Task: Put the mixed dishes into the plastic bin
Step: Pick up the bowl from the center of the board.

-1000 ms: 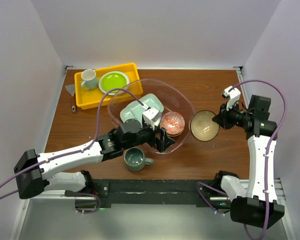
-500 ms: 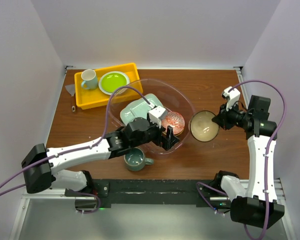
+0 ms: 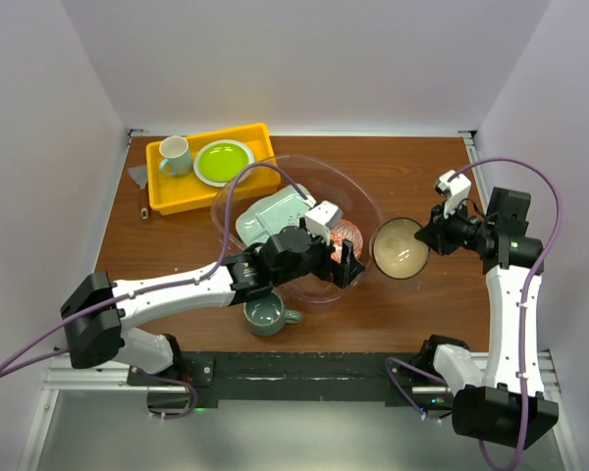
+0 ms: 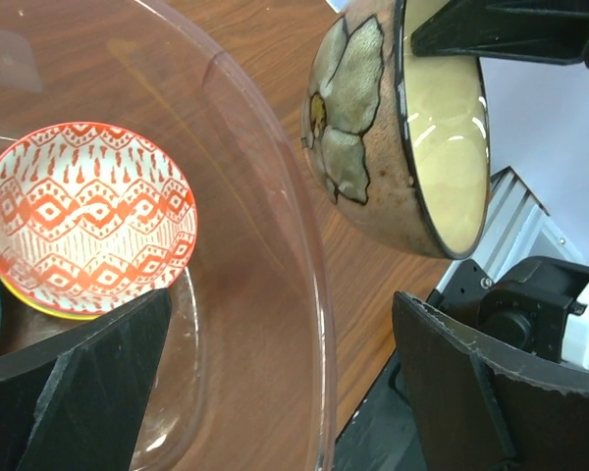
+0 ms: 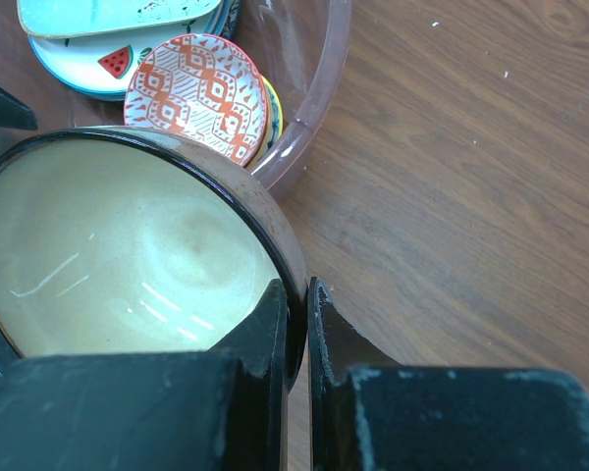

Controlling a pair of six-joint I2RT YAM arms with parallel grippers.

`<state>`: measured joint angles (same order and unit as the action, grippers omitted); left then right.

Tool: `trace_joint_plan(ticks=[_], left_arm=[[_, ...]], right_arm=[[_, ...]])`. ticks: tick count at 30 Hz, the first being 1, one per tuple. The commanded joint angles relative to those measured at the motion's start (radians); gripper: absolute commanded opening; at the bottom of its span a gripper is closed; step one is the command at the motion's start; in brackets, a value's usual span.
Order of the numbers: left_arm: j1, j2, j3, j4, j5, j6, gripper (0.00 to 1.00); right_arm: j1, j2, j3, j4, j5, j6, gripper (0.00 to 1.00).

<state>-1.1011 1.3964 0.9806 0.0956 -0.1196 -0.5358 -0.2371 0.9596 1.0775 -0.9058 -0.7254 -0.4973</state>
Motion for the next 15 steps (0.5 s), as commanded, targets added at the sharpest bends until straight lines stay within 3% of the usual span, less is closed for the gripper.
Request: trace_joint_plan(ticks=[1,10,15], left_arm=[[-0.02,0.007,0.059,0.061,-0.04,-0.033,1.0],[-0.032,0.001,0.056,0.142,-0.012,-0.069,1.0],[-0.036,0.082,0.154,0.076,-0.066,-0.151,1.0]], right_arm=[[-0.004,-0.035,0.015,0.054,-0.078,0.019,0.0],[-0.002,-0.036,-0.001,0.074,-0.058,0.025,0.0],[-0.004,-0.048,-0.01,0.081,-0.045,0.029,0.0]])
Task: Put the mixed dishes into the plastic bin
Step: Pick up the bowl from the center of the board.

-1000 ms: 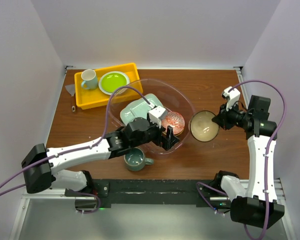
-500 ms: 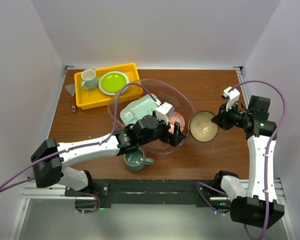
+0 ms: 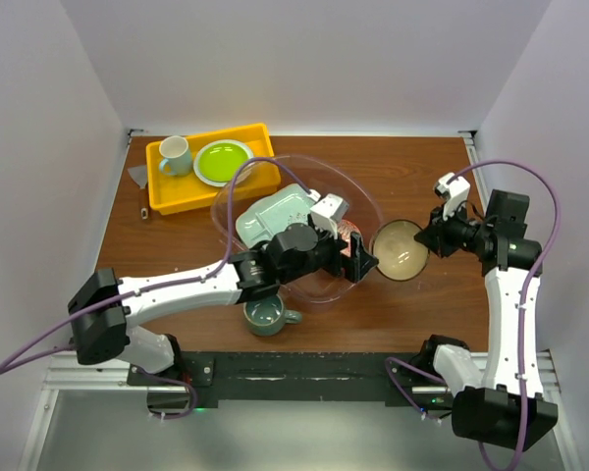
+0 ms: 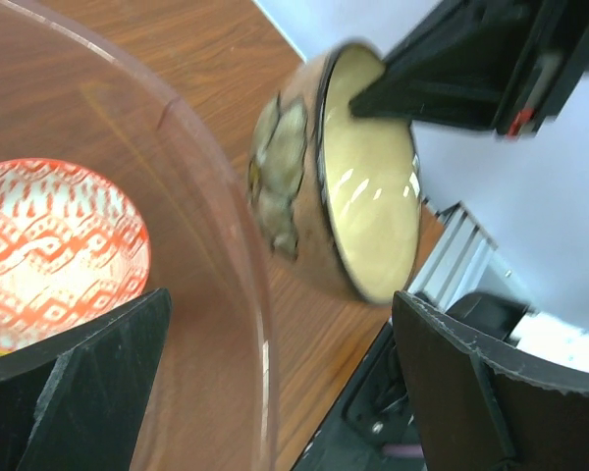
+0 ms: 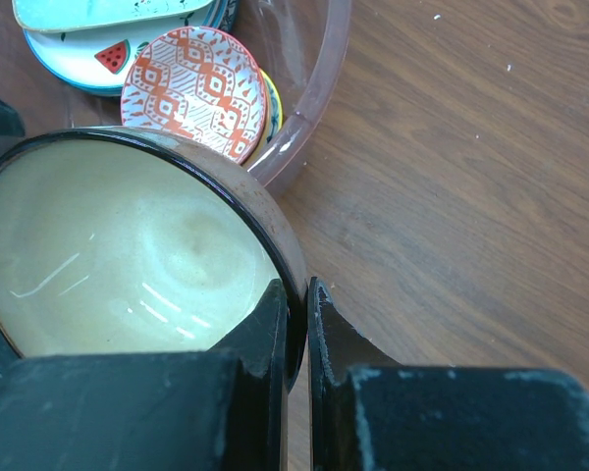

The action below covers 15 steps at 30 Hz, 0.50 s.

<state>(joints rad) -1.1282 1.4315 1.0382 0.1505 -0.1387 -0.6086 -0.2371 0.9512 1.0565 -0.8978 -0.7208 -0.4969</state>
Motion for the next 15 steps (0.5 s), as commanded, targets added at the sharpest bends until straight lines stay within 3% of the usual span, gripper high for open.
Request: trace_joint_plan(ticks=[1,4,7,9,13,15], left_arm=[[-0.01,0.076,0.12,-0.009,-0.071,-0.1,1.0],[-0.028,0.131,0.215,-0.149,-0.188,-0.16,1.0],[-0.053,0.176,0.296,-0.322,-0.324,-0.217,0.94],[-0.071,0.193,0.35,-0.414,-0.418,-0.235,0.75],[-0.094,0.25,0.437,-0.517,-0.518,-0.232,0.54],[-0.105,0.271,0.486,-0.549,-0.547,-0.206,0.39]], right_arm=[[-0.004,-0.045,0.011,0.076,-0.051,0.029,0.0],[-0.002,-0.049,0.01,0.077,-0.049,0.034,0.0],[-0.002,-0.054,0.01,0.082,-0.045,0.035,0.0],[-0.002,-0.06,0.008,0.08,-0.045,0.035,0.0],[-0.002,-0.065,0.008,0.083,-0.043,0.037,0.0],[-0.002,-0.068,0.008,0.082,-0.043,0.037,0.0]])
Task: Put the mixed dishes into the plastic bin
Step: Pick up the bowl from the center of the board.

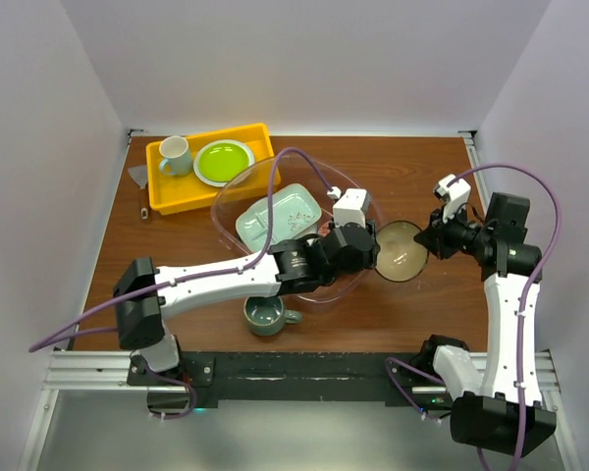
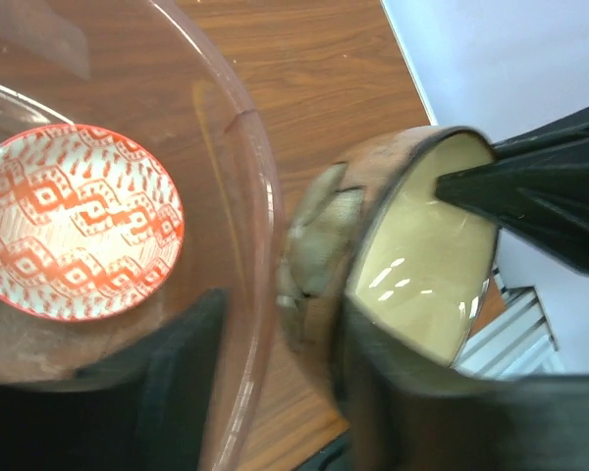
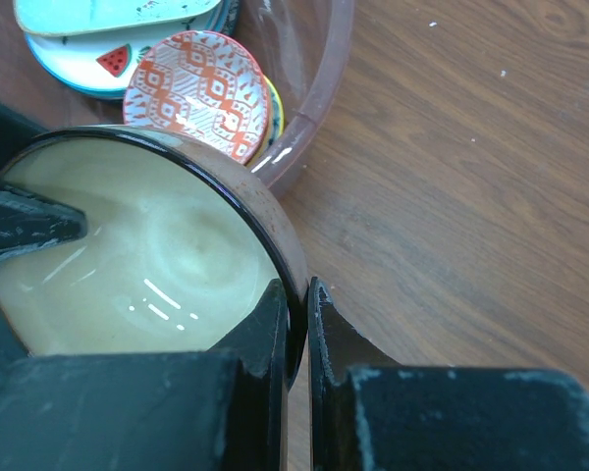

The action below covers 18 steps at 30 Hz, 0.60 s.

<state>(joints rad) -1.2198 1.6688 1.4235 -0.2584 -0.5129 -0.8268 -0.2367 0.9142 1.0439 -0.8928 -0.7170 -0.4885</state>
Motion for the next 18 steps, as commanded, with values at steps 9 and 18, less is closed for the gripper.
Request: trace_joint_plan(ticks=[9,18], left_arm=[[-0.03,0.098,0.221,-0.214,-0.26,0.09,0.0],[-0.006,-0.131,0.005,0.065,-0.174,0.19,0.0]], right_arm=[[-0.003,-0.066,0.053,0.016,-0.186,-0.051,0.0],[-0.003,-0.064,0.148,-0.267,-0.466,-0.338,0.37]])
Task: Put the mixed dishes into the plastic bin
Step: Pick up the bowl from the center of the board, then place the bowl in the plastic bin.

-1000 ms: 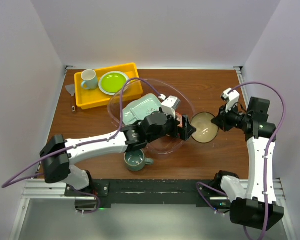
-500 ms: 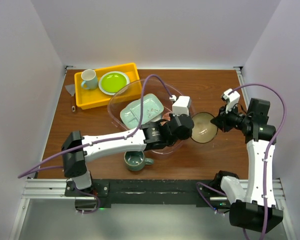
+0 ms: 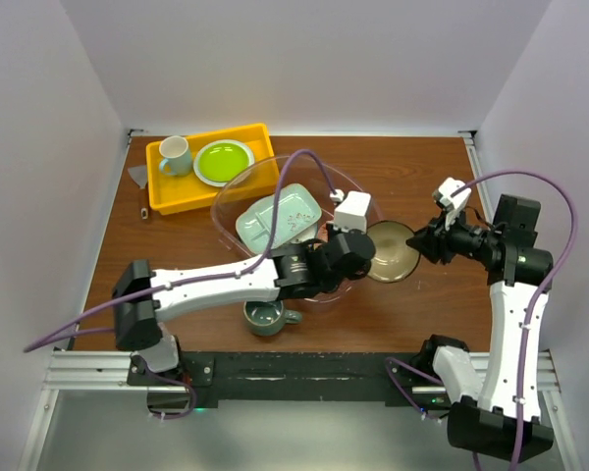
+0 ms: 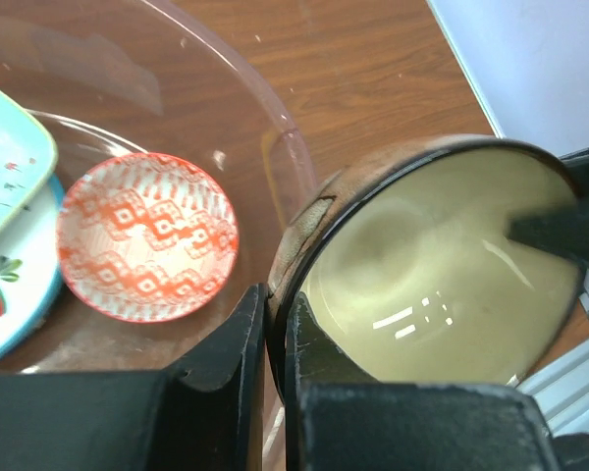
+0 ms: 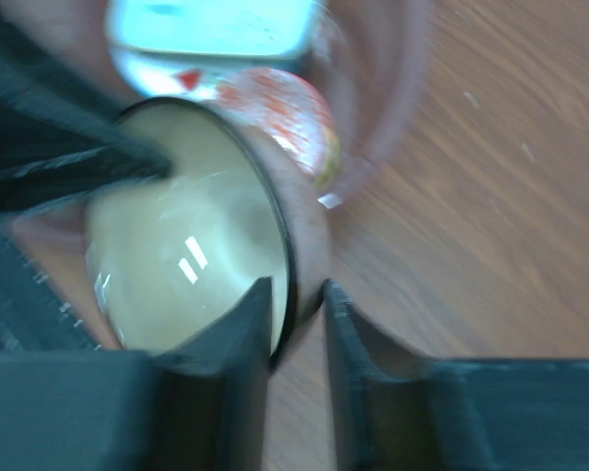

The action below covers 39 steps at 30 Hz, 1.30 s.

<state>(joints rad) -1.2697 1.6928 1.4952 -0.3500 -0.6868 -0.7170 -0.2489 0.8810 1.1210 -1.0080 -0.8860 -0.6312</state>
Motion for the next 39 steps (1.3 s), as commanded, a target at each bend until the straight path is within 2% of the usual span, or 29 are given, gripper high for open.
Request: trace_joint_plan(ticks=[1,2,6,10,18,21,24,28,39], left_arm=[[0.062,-0.169,-0.096,0.176,0.012,0.079,0.0],[0.072,-0.185,-0.108,0.183,0.032,0.077,0.0],[0.134,-0.263,-0.179,0.215,0.105,0.076,0.0],[0.223,-0.317,-0.253,0.232,0.188,0.068,0.0],[0.289,-0.369,-0.296,0.233,0.239,0.114,0.0],[0.319,-0.367,-0.3,0.238,0.291,0.139,0.0],[0.345,-0.37,-0.312,0.256,0.366,0.175,0.0],[0.374,-0.371,-0.328,0.276,0.45,0.22,0.0],[0.423,-0.357,-0.348,0.292,0.57,0.298,0.0]], right_arm=[[0.01,-0.03,0.072,-0.165,-0.304,-0.206,0.44],[0.01,-0.036,0.072,-0.165,-0.304,-0.206,0.55],[0.01,-0.04,0.062,-0.13,-0.288,-0.161,0.76],[0.01,-0.05,0.03,-0.055,-0.274,-0.101,0.83],[0.01,-0.076,-0.088,0.12,-0.205,0.022,0.91],[0.008,-0.089,-0.157,0.23,-0.173,0.067,0.93],[0.005,-0.097,-0.204,0.272,-0.145,0.084,0.96],[0.005,-0.103,-0.234,0.293,-0.127,0.09,0.98],[0.005,-0.109,-0.25,0.304,-0.117,0.09,0.98]])
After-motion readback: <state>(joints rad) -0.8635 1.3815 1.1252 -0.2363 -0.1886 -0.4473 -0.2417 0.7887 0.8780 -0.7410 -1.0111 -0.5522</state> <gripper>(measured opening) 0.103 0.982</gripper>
